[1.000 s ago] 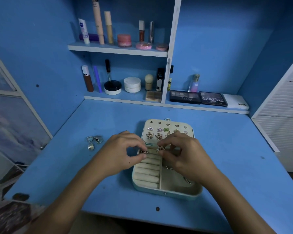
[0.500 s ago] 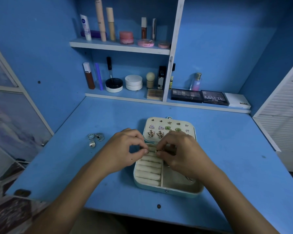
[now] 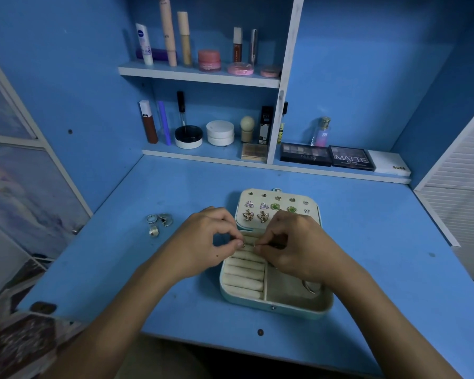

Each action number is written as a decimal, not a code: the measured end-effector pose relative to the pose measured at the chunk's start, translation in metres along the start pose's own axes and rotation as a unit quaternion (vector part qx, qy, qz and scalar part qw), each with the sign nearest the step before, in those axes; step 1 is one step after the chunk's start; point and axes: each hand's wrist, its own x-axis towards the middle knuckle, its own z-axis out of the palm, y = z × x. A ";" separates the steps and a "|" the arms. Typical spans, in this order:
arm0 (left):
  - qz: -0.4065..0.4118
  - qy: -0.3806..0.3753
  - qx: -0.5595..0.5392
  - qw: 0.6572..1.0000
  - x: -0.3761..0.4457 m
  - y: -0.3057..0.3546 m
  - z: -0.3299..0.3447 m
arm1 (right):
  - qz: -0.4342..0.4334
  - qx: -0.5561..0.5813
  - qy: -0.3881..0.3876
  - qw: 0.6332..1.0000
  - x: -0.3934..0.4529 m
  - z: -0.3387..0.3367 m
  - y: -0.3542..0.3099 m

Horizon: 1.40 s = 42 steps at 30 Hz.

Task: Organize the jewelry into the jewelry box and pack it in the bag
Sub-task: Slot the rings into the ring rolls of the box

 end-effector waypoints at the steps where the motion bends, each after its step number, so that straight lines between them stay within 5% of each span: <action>1: 0.000 0.001 -0.003 1.000 0.000 -0.001 0.000 | 0.001 -0.004 -0.002 1.000 0.001 -0.001 0.000; 8: -0.010 0.053 -0.021 0.998 -0.010 -0.011 -0.012 | -0.020 -0.017 0.026 0.999 0.018 0.001 -0.008; 21: -0.188 0.190 0.050 0.962 -0.056 -0.071 -0.068 | -0.079 0.005 -0.019 0.997 0.088 0.050 -0.050; 42: -0.221 0.174 0.023 0.959 -0.060 -0.066 -0.058 | -0.059 -0.010 -0.100 0.993 0.130 0.101 -0.076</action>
